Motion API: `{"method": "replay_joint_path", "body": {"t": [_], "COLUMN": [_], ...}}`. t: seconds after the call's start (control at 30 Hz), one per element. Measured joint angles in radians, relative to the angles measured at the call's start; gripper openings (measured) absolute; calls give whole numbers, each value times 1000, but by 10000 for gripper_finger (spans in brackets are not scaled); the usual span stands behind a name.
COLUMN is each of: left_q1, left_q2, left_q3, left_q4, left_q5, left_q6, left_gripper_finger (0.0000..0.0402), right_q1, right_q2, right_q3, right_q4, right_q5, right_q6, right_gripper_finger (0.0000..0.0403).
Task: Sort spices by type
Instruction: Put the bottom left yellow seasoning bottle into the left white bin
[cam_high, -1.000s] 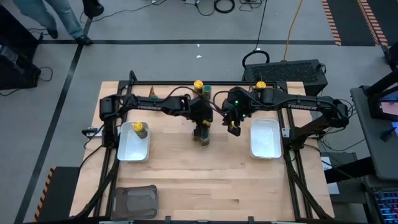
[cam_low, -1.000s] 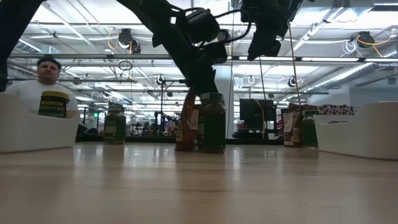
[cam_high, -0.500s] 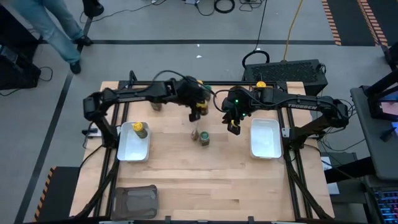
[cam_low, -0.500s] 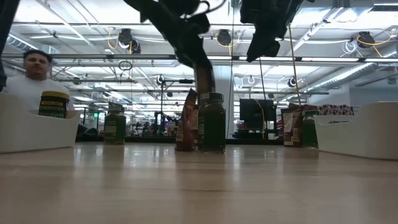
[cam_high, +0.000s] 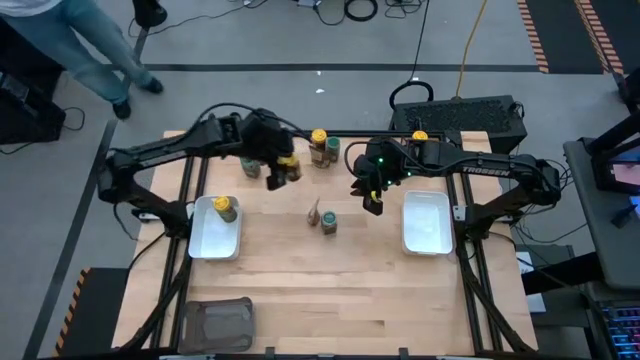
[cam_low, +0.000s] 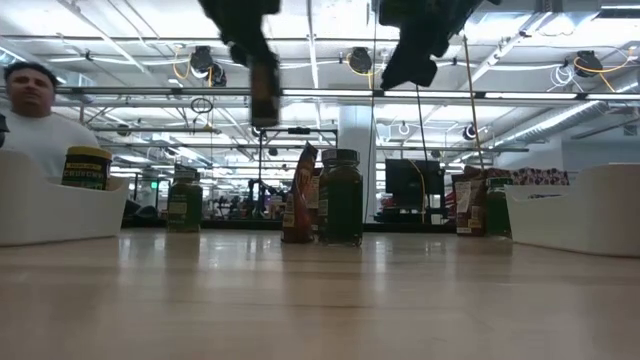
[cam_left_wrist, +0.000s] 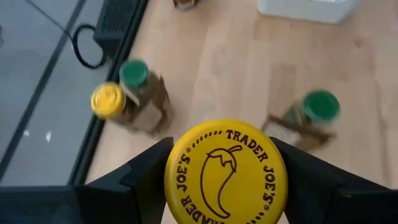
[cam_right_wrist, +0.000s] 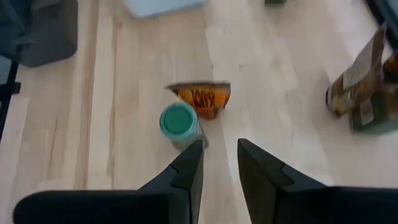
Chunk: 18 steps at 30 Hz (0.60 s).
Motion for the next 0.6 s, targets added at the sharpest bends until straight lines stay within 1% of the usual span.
{"method": "replay_joint_path", "body": {"t": [0.17, 0.23, 0.4, 0.6], "left_q1": [-2, -2, -21, -63], "left_q2": [-95, -140, -276, -440], "left_q3": [0, -14, -96, -214], "left_q4": [-150, -186, -206, -234], "left_q5": [1, 4, 16, 3], "left_q6": [-67, -107, -238, -415], "left_gripper_finger": [247, 247, 247, 247], "right_q1": [0, 0, 0, 0], "right_q2": [0, 0, 0, 0], "right_q3": [0, 0, 0, 0], "right_q4": [62, 87, 145, 206], "right_q5": [0, 0, 0, -1], "right_q6": [-25, -31, -41, -85], "right_gripper_finger": [82, 82, 82, 82]}}
